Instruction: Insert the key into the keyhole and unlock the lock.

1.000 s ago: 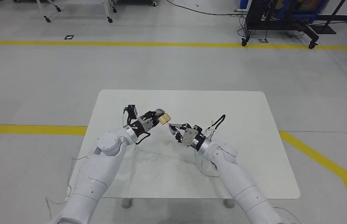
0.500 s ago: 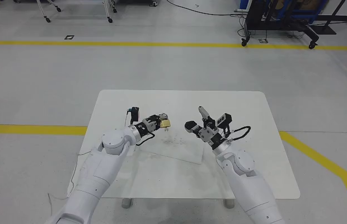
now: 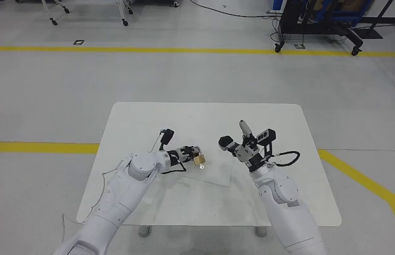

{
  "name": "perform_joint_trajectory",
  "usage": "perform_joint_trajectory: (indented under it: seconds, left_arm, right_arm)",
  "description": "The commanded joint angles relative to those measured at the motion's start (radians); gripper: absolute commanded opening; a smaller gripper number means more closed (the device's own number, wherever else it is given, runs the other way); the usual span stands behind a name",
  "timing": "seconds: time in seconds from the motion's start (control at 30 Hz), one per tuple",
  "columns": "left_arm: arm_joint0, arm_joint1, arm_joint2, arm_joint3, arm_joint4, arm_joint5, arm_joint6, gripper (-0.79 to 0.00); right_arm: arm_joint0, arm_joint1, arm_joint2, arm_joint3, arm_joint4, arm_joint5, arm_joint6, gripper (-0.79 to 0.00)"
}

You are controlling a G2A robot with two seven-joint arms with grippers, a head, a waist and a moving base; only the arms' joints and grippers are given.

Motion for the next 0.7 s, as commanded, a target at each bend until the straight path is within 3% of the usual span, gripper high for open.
perform_joint_trajectory:
  seconds: [0.0,0.23,0.37,0.47,0.57,0.67]
  left_arm:
    - [-0.005,0.000,0.001,0.006,-0.003,0.004,-0.025,0.000]
    - [-0.008,0.005,-0.030,0.007,-0.026,-0.005,-0.012,0.000]
    - [0.016,0.014,-0.081,-0.050,-0.032,-0.083,0.067,0.000]
    - [0.050,0.031,-0.126,-0.162,0.026,-0.141,0.105,0.000]
    - [0.101,0.052,-0.186,-0.335,0.135,-0.175,0.161,0.000]
    - [0.159,0.073,-0.226,-0.495,0.443,-0.197,0.314,0.000]
  right_arm:
    - [0.000,0.000,0.000,0.000,0.000,0.000,0.000,0.000]
    - [0.000,0.000,0.000,0.000,0.000,0.000,0.000,0.000]
    - [-0.001,0.000,0.000,-0.002,-0.002,0.001,-0.005,0.000]
    - [-0.011,0.003,0.017,-0.018,-0.059,-0.065,-0.044,0.000]
    - [-0.027,0.006,0.045,-0.046,-0.084,-0.141,-0.068,0.000]
    - [-0.050,0.007,0.082,-0.086,-0.094,-0.238,-0.117,0.000]
